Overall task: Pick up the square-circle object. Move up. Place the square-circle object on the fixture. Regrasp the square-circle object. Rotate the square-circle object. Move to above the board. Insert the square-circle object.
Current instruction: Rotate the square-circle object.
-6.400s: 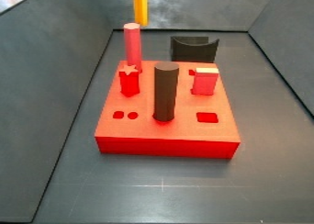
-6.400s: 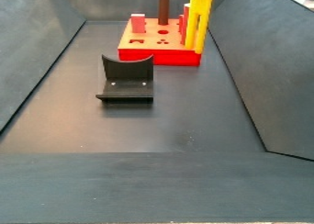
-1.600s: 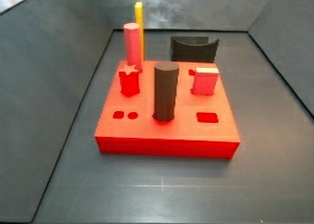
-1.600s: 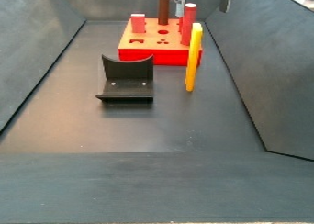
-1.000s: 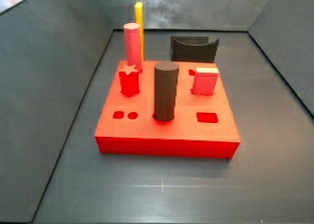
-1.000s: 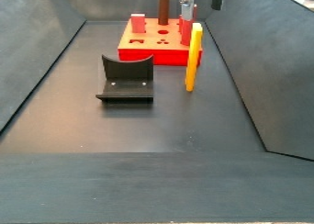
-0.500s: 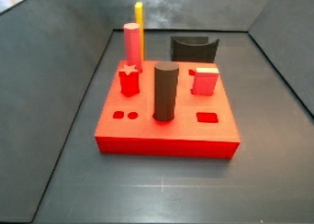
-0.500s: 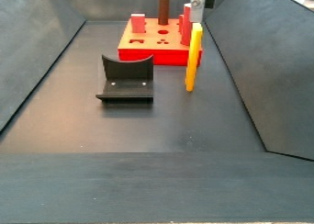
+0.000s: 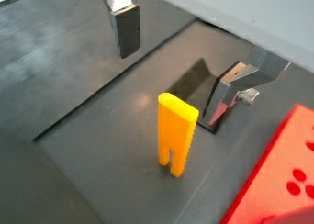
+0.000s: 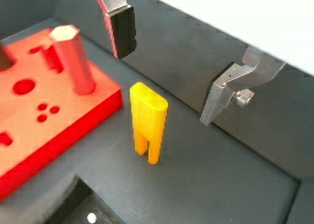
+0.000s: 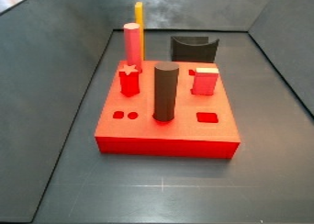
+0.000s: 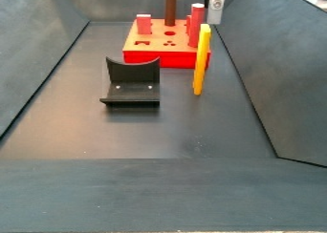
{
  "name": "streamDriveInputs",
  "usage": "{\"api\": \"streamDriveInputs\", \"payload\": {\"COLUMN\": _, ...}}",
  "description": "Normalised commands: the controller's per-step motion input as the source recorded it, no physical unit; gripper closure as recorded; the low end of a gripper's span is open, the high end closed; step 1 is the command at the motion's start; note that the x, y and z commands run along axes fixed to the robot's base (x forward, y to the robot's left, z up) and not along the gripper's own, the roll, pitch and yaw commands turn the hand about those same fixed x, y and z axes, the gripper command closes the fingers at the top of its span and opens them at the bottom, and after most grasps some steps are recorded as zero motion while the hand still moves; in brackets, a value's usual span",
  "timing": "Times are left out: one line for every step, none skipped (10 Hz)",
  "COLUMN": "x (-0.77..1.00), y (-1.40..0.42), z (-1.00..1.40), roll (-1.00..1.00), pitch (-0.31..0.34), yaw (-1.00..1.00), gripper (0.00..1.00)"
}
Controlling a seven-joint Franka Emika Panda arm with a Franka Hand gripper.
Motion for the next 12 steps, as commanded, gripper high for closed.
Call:
{"api": "streamDriveInputs", "payload": {"x": 0.03, "y": 0.0, "z": -0.01, "roll": -0.02, "pitch": 0.006, "yaw": 1.0, "gripper": 0.0}}
{"api": "streamDriveInputs", "payload": {"x": 0.03, "y": 0.0, "z": -0.01, "roll": -0.02, "pitch": 0.006, "yaw": 1.0, "gripper": 0.0}}
{"api": "streamDriveInputs", "payload": {"x": 0.03, "y": 0.0, "z": -0.01, "roll": -0.02, "pitch": 0.006, "yaw": 1.0, "gripper": 0.0}}
{"api": "streamDriveInputs", "payload": {"x": 0.03, "y": 0.0, "z": -0.01, "roll": -0.02, "pitch": 0.007, "yaw": 1.0, "gripper": 0.0}}
{"api": "streamDriveInputs", "payload": {"x": 0.03, "y": 0.0, "z": -0.01, "roll": -0.02, "pitch": 0.007, "yaw": 1.0, "gripper": 0.0}}
{"api": "streamDriveInputs", "payload": {"x": 0.03, "y": 0.0, "z": -0.01, "roll": -0.03, "pitch": 0.007, "yaw": 1.0, "gripper": 0.0}}
{"api": "streamDriveInputs", "payload": {"x": 0.03, "y": 0.0, "z": -0.01, "roll": -0.03, "pitch": 0.008, "yaw": 1.0, "gripper": 0.0}}
{"api": "streamDriveInputs", "payload": {"x": 0.03, "y": 0.0, "z": -0.01, "roll": -0.03, "pitch": 0.008, "yaw": 1.0, "gripper": 0.0}}
{"api": "streamDriveInputs", "payload": {"x": 0.03, "y": 0.0, "z": -0.01, "roll": -0.03, "pitch": 0.009, "yaw": 1.0, "gripper": 0.0}}
{"api": "streamDriveInputs", "payload": {"x": 0.03, "y": 0.0, "z": -0.01, "roll": -0.03, "pitch": 0.009, "yaw": 1.0, "gripper": 0.0}}
{"api": "streamDriveInputs", "payload": {"x": 0.03, "y": 0.0, "z": -0.01, "roll": -0.04, "pitch": 0.01, "yaw": 1.0, "gripper": 0.0}}
{"api": "streamDriveInputs", "payload": {"x": 0.03, "y": 0.0, "z": -0.01, "roll": -0.04, "pitch": 0.011, "yaw": 1.0, "gripper": 0.0}}
